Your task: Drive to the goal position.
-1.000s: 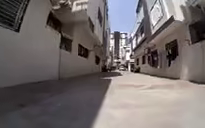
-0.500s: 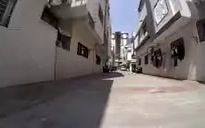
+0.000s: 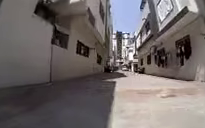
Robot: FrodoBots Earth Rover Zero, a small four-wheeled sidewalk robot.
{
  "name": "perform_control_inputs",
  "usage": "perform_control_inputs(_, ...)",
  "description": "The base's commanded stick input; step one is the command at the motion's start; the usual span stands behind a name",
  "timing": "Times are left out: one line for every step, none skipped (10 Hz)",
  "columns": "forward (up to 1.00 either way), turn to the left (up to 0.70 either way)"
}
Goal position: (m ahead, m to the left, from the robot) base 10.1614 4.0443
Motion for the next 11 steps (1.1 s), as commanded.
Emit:
perform_control_inputs(0.85, 0.0)
perform_control_inputs(0.85, -0.34)
perform_control_inputs(0.85, -0.34)
perform_control_inputs(0.85, -0.34)
perform_control_inputs(0.85, -0.34)
perform_control_inputs(0.85, 0.0)
perform_control_inputs(0.85, 0.0)
perform_control_inputs(0.85, 0.0)
perform_control_inputs(0.85, 0.0)
perform_control_inputs(0.85, 0.0)
perform_control_inputs(0.85, 0.0)
